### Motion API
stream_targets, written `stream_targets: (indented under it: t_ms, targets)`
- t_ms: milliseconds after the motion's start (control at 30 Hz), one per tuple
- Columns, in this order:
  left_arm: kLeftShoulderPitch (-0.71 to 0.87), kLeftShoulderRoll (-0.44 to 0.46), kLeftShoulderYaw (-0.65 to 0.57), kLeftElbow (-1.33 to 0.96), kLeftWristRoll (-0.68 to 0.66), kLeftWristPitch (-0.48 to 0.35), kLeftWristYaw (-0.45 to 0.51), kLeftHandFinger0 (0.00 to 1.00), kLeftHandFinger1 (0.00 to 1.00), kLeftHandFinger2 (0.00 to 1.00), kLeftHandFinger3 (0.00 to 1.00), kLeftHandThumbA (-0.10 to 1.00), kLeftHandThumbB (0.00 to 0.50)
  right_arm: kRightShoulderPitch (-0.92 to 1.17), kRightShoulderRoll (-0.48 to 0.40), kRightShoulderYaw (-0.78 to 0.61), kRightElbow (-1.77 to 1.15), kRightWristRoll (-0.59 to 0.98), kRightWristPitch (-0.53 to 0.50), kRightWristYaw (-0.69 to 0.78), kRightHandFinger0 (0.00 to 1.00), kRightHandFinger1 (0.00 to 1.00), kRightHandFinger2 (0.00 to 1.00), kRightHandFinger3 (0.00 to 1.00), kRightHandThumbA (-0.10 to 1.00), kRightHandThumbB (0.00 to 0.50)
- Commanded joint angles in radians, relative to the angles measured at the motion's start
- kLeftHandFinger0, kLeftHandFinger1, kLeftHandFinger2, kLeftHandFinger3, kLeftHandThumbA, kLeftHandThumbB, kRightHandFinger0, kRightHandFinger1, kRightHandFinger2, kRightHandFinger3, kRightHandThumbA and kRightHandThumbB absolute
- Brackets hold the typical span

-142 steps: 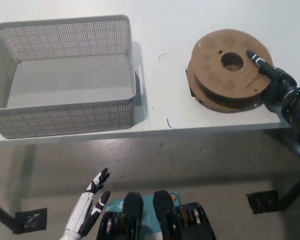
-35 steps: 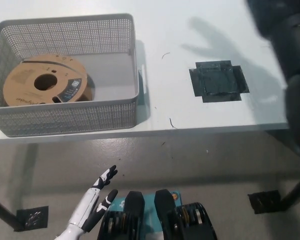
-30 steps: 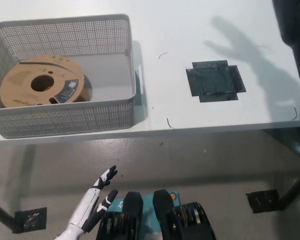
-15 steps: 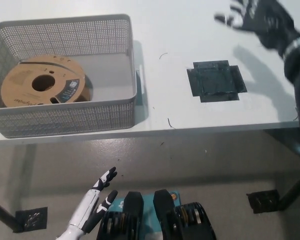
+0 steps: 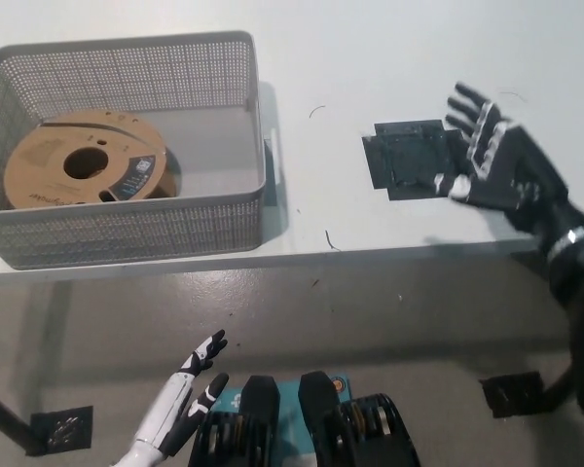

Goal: Use the right hand to pick up a 3d printing filament and place it into a container on the left side

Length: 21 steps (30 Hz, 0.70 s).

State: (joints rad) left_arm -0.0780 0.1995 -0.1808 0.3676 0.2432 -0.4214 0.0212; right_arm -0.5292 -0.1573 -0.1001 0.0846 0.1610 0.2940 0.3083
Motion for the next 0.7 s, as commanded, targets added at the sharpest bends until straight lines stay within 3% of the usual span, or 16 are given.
stream_targets:
  t_ms: [0, 100, 200, 367, 400, 467, 567, 633, 667]
  targets:
    - [-0.023, -0.006, 0.008, -0.026, 0.004, -0.049, 0.017, 1.00, 1.00, 1.00, 1.00, 1.00, 0.235, 0.082, 0.105, 0.094, -1.035, -0.209, -0.288, -0.024, 1.00, 1.00, 1.00, 1.00, 0.97, 0.486]
    - [-0.028, -0.005, 0.006, -0.026, 0.000, -0.049, 0.019, 1.00, 1.00, 1.00, 1.00, 1.00, 0.227, 0.199, 0.122, 0.095, -1.032, -0.190, -0.277, -0.033, 1.00, 1.00, 1.00, 1.00, 0.92, 0.469]
    - [-0.036, -0.004, 0.006, -0.024, -0.001, -0.049, 0.023, 1.00, 1.00, 1.00, 1.00, 1.00, 0.230, 0.278, 0.113, 0.092, -0.942, -0.228, -0.348, -0.034, 1.00, 1.00, 1.00, 1.00, 1.00, 0.364]
    - [-0.035, -0.007, 0.006, -0.024, -0.004, -0.049, 0.024, 1.00, 1.00, 1.00, 1.00, 1.00, 0.228, 0.410, 0.077, 0.075, -0.692, -0.256, -0.443, -0.059, 1.00, 1.00, 1.00, 1.00, 1.00, 0.322]
    - [-0.037, -0.008, 0.006, -0.023, -0.004, -0.049, 0.026, 1.00, 1.00, 1.00, 1.00, 1.00, 0.225, 0.423, 0.068, 0.079, -0.637, -0.268, -0.466, -0.064, 1.00, 1.00, 1.00, 1.00, 1.00, 0.291]
    - [-0.040, -0.009, 0.007, -0.022, -0.007, -0.049, 0.028, 1.00, 1.00, 1.00, 1.00, 1.00, 0.226, 0.438, 0.069, 0.089, -0.544, -0.278, -0.490, -0.079, 1.00, 1.00, 1.00, 1.00, 1.00, 0.275]
    - [-0.043, -0.016, 0.008, -0.019, -0.005, -0.049, 0.036, 1.00, 1.00, 1.00, 1.00, 1.00, 0.238, 0.439, 0.072, 0.108, -0.357, -0.331, -0.537, -0.123, 1.00, 1.00, 1.00, 1.00, 1.00, 0.194]
    - [-0.047, -0.019, 0.004, -0.015, -0.003, -0.049, 0.041, 1.00, 1.00, 1.00, 1.00, 1.00, 0.233, 0.432, 0.071, 0.115, -0.253, -0.353, -0.533, -0.150, 1.00, 1.00, 1.00, 1.00, 1.00, 0.193]
    - [-0.046, -0.020, 0.002, -0.016, -0.002, -0.049, 0.046, 1.00, 1.00, 1.00, 1.00, 1.00, 0.229, 0.426, 0.078, 0.118, -0.177, -0.346, -0.525, -0.159, 1.00, 1.00, 1.00, 1.00, 1.00, 0.168]
